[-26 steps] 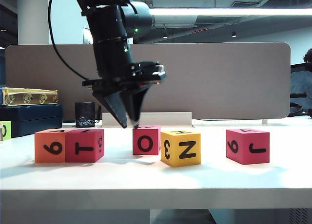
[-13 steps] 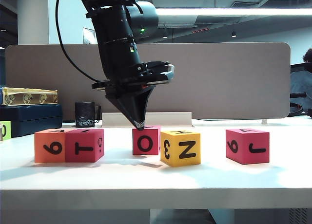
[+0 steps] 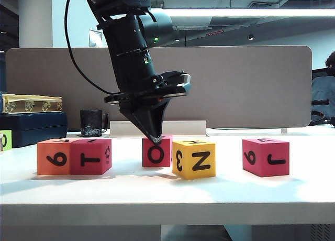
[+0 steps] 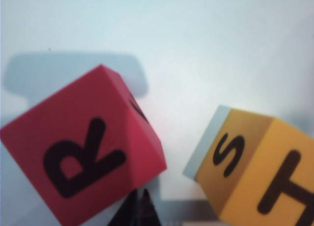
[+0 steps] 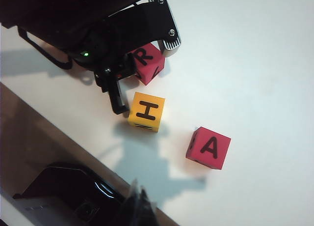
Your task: Select the appropriate blocks from the scattered letter blocks on the table and arrange them in a row to spell out "ALOHA".
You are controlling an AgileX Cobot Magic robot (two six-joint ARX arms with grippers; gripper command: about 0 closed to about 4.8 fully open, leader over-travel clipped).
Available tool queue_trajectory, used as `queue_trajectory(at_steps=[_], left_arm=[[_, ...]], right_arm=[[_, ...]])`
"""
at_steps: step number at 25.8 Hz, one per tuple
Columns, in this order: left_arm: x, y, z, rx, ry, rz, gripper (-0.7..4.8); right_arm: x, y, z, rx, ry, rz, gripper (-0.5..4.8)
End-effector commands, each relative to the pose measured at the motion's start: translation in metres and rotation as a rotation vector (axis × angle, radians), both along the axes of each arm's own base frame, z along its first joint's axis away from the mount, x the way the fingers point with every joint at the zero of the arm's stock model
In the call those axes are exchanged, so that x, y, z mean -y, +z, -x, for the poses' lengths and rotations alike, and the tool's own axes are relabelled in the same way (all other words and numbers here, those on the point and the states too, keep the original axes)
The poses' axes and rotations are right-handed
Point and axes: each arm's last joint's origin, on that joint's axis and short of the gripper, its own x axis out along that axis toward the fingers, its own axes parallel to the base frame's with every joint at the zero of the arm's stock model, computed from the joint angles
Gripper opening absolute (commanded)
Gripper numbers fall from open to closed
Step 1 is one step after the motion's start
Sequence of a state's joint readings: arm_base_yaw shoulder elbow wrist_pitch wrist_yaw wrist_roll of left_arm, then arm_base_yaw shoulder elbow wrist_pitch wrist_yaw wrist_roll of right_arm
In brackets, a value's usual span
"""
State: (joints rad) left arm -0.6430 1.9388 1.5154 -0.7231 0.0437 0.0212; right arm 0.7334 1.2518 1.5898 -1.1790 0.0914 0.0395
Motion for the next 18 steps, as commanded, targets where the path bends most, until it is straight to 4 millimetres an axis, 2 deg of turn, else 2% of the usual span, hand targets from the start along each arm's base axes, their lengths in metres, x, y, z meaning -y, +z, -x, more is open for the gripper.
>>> queue_trajectory(at_steps=[1, 18], left_arm=[[0.003, 0.004, -0.003, 0.043, 0.002, 0.037, -0.05], [0.000, 0.009, -0.016, 0.207, 0.021, -0.016, -0.05]], right_arm=[[0.000, 0.002, 0.001, 0.011, -0.001, -0.007, -0.05], [0.001, 0.001, 0.001, 0.000, -0.001, 0.003, -0.05]])
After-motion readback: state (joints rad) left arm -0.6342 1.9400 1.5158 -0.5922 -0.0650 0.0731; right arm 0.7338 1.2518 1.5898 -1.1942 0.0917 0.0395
